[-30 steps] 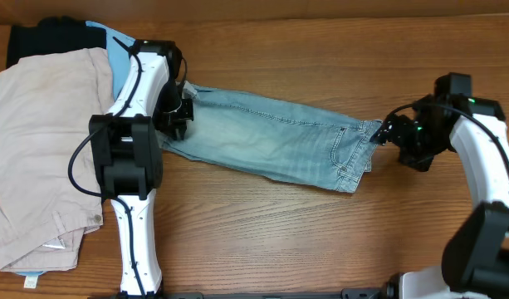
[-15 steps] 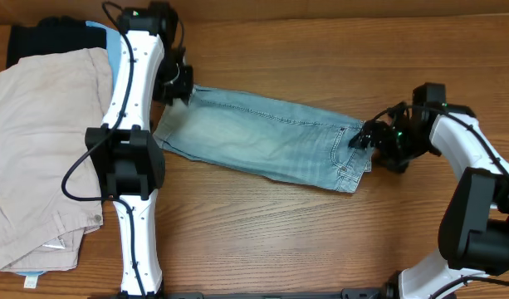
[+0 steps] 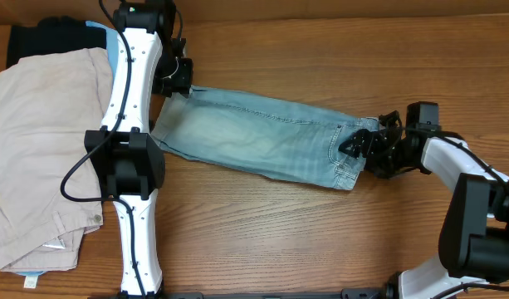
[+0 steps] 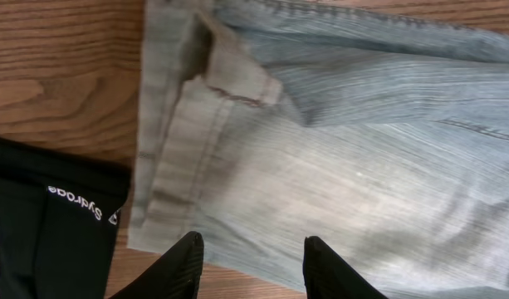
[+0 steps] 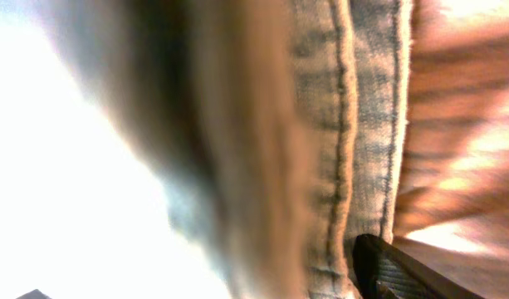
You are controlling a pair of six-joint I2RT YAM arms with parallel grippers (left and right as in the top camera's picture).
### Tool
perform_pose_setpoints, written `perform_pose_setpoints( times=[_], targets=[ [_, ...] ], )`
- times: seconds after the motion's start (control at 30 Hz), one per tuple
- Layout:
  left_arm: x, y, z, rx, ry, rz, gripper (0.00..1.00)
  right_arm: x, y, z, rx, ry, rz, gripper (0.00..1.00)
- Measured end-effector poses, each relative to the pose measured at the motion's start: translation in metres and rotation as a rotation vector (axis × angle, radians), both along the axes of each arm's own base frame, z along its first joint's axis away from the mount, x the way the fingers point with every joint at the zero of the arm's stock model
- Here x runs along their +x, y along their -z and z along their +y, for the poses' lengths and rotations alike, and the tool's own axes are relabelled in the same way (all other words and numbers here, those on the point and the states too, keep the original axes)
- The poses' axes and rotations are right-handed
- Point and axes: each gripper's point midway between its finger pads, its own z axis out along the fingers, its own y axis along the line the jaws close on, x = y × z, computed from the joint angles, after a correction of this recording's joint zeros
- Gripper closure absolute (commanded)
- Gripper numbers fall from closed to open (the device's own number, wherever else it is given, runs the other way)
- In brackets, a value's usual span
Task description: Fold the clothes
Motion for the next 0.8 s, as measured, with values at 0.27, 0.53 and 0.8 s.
perform_pose_setpoints(
  times=[0.27, 0.53, 0.8],
  targets=[
    [0.001, 0.000, -0.003, -0.015, -0.001, -0.003, 0.69, 0.001, 0.012, 0.043, -0.013, -0.082, -0.023, 0.96],
    [-0.003, -0.002, -0.018, -0.114, -0.002, 0.014, 0.89, -0.012, 0.006, 0.018, 0.001, 0.003, 0.116, 0.96],
    [-0.005, -0.010, -0.044, -0.279, 0.026, 0.023, 0.96, -0.004, -0.060, -0.089, -0.081, 0.130, 0.156, 0.96]
  ],
)
